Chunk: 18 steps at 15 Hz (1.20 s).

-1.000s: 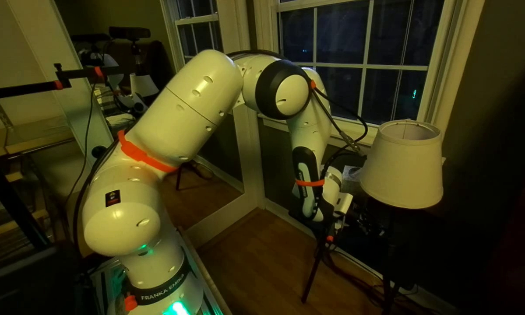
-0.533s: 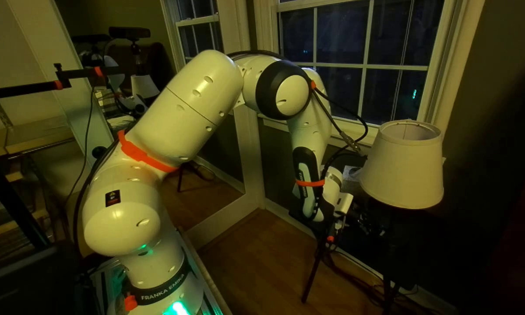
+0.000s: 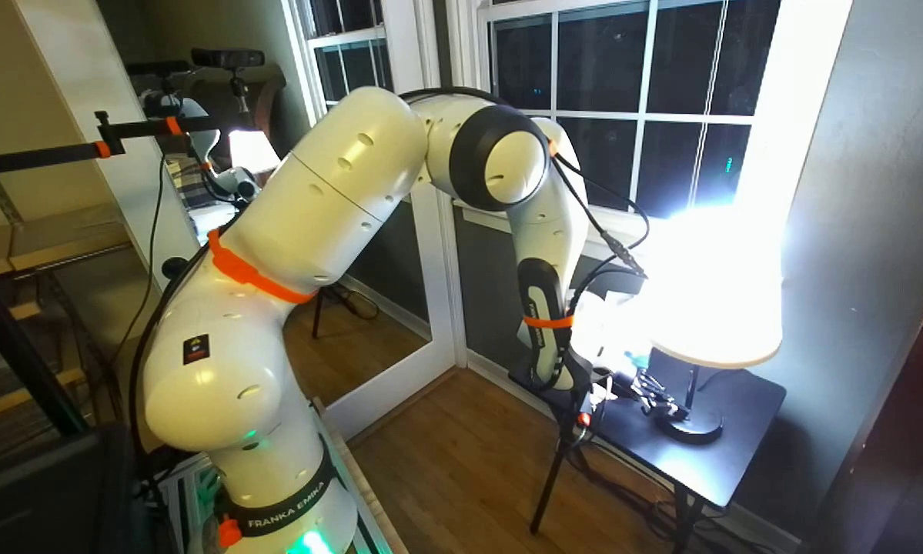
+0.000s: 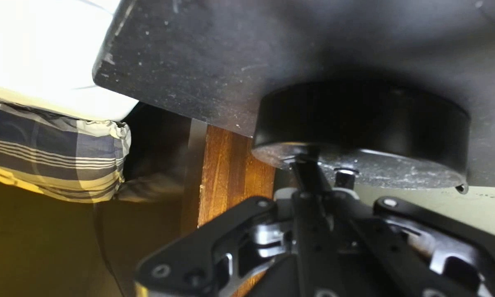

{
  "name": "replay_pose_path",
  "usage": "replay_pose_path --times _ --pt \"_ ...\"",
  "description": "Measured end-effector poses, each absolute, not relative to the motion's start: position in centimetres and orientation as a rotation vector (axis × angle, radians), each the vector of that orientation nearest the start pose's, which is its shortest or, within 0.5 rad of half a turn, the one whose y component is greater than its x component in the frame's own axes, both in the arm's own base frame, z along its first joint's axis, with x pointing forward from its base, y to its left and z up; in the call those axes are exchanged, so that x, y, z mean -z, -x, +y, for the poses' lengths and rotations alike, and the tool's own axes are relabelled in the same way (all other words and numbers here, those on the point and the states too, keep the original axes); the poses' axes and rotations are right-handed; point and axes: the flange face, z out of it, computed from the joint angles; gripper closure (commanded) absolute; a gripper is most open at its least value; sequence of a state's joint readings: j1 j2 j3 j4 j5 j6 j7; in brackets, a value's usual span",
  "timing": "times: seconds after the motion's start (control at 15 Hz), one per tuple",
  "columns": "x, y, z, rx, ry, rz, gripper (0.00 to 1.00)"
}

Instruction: Turn on the lamp

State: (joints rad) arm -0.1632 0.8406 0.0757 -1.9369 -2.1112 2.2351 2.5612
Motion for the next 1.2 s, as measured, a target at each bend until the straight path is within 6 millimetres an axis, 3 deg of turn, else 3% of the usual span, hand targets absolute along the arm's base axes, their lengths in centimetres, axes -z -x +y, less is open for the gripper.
replay_pose_path --times 0.73,1.2 --pt "-3.8 -56.3 -6.5 -1.192 -2.163 -0.903 1.0" --pt "-6.5 -54.8 -6.2 -1.225 -2.149 -0.971 1.0"
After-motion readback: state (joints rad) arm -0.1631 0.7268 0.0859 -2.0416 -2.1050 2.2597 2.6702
